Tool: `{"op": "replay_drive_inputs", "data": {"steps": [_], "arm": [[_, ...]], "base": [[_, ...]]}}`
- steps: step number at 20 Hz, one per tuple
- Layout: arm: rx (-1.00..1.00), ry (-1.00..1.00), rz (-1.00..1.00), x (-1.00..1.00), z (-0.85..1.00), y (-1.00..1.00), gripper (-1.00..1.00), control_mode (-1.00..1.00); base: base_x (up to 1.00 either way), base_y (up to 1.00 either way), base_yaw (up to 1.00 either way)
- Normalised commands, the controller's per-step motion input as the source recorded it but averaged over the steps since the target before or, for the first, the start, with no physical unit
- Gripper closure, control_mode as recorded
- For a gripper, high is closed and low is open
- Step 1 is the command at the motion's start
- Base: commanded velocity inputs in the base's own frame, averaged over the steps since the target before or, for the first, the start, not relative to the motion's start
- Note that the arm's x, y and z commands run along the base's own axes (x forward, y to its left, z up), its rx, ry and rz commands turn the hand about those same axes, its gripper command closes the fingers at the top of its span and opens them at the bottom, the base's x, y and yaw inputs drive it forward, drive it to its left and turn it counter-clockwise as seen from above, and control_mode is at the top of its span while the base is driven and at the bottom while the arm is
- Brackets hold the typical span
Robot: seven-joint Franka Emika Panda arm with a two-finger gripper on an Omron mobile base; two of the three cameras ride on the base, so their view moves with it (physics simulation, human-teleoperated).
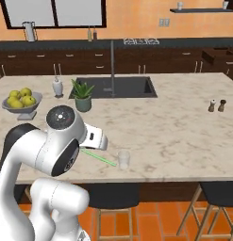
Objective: Take a straw from the drawer in front and place it inside the glass cup on the dining counter.
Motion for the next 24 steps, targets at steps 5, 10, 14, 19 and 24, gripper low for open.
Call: {"op": "replay_drive_inputs", "data": {"steps": [5, 10, 14, 19, 24], "arm": [[0.0, 0.0, 0.0, 0.0, 0.0, 0.0, 1.0, 1.0], [0.0, 0.0, 0.0, 0.0, 0.0, 0.0, 1.0, 1.0], [0.0, 0.0, 0.0, 0.0, 0.0, 0.0, 1.0, 1.0], [0.0, 0.0, 0.0, 0.0, 0.0, 0.0, 1.0, 1.0], [0.0, 0.0, 0.0, 0.0, 0.0, 0.0, 1.0, 1.0]], "base": [[-0.13, -0.51, 0.07], [-0.26, -0.43, 0.0], [0.13, -0.42, 0.18], [0.2, -0.51, 0.25], [0.48, -0.32, 0.25]]}}
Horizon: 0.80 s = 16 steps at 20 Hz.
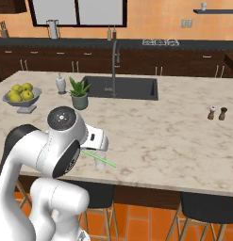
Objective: Take a straw from the drawer in front and place it inside the glass cup on the dining counter.
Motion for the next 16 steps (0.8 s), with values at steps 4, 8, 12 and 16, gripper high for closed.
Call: {"op": "replay_drive_inputs", "data": {"steps": [4, 8, 12, 16], "arm": [[0.0, 0.0, 0.0, 0.0, 0.0, 0.0, 1.0, 1.0], [0.0, 0.0, 0.0, 0.0, 0.0, 0.0, 1.0, 1.0], [0.0, 0.0, 0.0, 0.0, 0.0, 0.0, 1.0, 1.0], [0.09, -0.01, 0.03, 0.05, 0.14, 0.0, 1.0, -1.0]], "base": [[0.65, -0.15, 0.23], [0.63, -0.09, 0.26], [0.26, -0.03, 0.15], [0.03, 0.0, 0.03]]}}
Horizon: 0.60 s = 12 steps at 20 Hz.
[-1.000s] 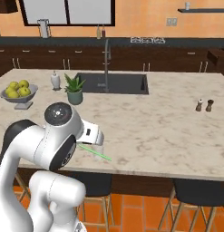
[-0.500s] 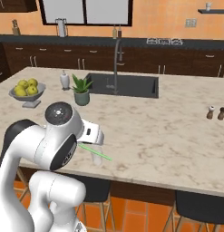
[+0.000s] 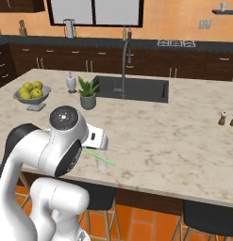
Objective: Take a straw from the drawer in front and place it inside the glass cup on the dining counter.
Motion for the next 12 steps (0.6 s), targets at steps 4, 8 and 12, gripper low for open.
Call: {"op": "replay_drive_inputs", "data": {"steps": [4, 8, 12], "arm": [[0.21, 0.0, 0.0, 0.09, 0.52, 0.03, 1.0, -1.0], [0.21, 0.07, 0.0, 0.17, 0.43, 0.09, 1.0, -1.0], [0.19, 0.18, 0.0, 0.17, 0.06, 0.17, 1.0, -1.0]], "base": [[0.0, 0.0, 0.0], [0.0, 0.0, 0.0], [0.0, 0.0, 0.0]]}}
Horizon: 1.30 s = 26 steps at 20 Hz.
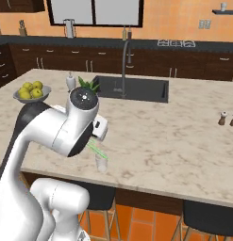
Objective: Take a straw from the drawer in front and place it inside the glass cup on the dining counter.
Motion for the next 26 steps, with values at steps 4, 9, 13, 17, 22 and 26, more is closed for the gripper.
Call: {"op": "replay_drive_inputs", "data": {"steps": [4, 9, 13, 17, 22, 26], "arm": [[0.23, 0.1, 0.0, 0.05, -0.02, 0.17, 1.0, -1.0], [0.22, 0.0, 0.0, 0.0, -0.07, 0.1, 1.0, -1.0], [0.14, 0.0, 0.03, 0.14, -0.02, 0.0, 1.0, -1.0], [0.18, 0.0, 0.08, 0.06, -0.06, -0.01, 1.0, -1.0], [0.19, 0.0, 0.12, 0.0, -0.04, 0.0, 1.0, -1.0], [0.17, 0.0, 0.14, 0.0, -0.05, 0.0, 1.0, -1.0]], "base": [[0.0, 0.0, 0.0], [0.0, 0.0, 0.0], [0.0, 0.0, 0.0], [0.0, 0.0, 0.0], [0.0, 0.0, 0.0], [0.0, 0.0, 0.0]]}}
